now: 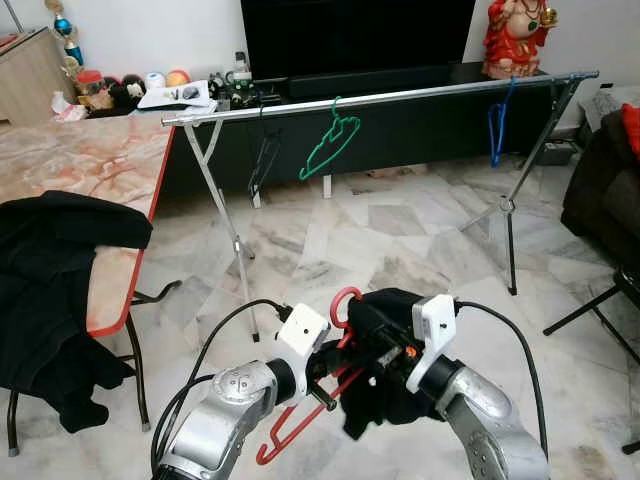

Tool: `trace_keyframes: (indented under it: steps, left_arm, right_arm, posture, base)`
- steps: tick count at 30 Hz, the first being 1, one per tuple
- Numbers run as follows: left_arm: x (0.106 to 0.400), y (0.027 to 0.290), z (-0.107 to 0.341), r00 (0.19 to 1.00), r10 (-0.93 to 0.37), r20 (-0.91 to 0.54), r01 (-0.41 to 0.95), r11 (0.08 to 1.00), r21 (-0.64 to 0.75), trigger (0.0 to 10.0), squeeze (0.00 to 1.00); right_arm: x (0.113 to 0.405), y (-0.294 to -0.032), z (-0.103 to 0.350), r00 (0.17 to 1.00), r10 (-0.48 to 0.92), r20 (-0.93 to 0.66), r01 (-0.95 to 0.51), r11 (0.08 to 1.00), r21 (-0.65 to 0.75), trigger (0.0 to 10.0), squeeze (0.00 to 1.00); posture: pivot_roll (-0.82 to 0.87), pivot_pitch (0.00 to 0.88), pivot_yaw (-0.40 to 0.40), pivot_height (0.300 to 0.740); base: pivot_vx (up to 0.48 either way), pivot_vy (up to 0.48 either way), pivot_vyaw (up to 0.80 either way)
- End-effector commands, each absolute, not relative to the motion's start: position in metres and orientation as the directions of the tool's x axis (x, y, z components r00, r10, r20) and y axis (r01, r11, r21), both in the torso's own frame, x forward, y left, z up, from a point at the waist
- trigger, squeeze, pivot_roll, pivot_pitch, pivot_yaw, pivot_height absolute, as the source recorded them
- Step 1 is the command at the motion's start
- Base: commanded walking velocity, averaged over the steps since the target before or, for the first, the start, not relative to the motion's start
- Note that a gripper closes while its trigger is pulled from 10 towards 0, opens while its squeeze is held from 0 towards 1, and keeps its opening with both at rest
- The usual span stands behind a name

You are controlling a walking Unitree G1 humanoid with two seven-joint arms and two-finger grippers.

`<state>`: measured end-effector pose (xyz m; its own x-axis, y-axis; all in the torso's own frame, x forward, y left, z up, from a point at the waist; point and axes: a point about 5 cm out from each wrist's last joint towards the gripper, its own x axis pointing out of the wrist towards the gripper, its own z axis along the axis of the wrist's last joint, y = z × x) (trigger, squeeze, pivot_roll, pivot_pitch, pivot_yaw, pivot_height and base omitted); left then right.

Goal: Hang hanger

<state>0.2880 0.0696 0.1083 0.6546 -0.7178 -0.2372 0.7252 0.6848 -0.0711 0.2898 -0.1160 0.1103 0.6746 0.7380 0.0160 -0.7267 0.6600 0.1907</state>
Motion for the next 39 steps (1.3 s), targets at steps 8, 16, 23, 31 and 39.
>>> trace_keyframes:
  steps: [8, 16, 23, 31, 39]
  left_arm:
    - [0.288, 0.069, 0.11, 0.659, -0.72, -0.215, 0.724, 0.685, -0.077, 10.0, 0.0]
    - [0.288, 0.068, 0.11, 0.658, -0.724, -0.21, 0.727, 0.683, -0.076, 10.0, 0.0]
    - [0.289, 0.068, 0.111, 0.663, -0.72, -0.204, 0.722, 0.688, -0.08, 10.0, 0.0]
    - [0.289, 0.068, 0.111, 0.665, -0.719, -0.201, 0.721, 0.689, -0.079, 10.0, 0.0]
    - [0.291, 0.068, 0.115, 0.673, -0.718, -0.177, 0.718, 0.692, -0.075, 10.0, 0.0]
  right_arm:
    - [0.266, -0.103, 0.125, 0.513, 0.853, 0.092, -0.85, 0.491, 0.189, 10.0, 0.0]
    - [0.26, -0.109, 0.12, 0.507, 0.86, 0.056, -0.854, 0.492, 0.166, 10.0, 0.0]
    - [0.278, -0.131, 0.116, 0.677, 0.736, 0.009, -0.73, 0.67, 0.134, 10.0, 0.0]
    - [0.267, -0.119, 0.122, 0.569, 0.821, 0.041, -0.817, 0.56, 0.138, 10.0, 0.0]
    - [0.263, -0.12, 0.118, 0.556, 0.831, 0.006, -0.827, 0.552, 0.105, 10.0, 0.0]
  posture:
    - [0.07, 0.067, 0.05, 0.74]
    - [0.06, 0.064, 0.05, 0.74]
    - [0.07, 0.069, 0.049, 0.74]
    - [0.07, 0.073, 0.047, 0.74]
    - [0.06, 0.075, 0.046, 0.74]
  base:
    - [0.0, 0.0, 0.0]
    - [0.0, 0.0, 0.0]
    - [0.0, 0.0, 0.0]
    - [0.0, 0.0, 0.0]
    - [0.0, 0.0, 0.0]
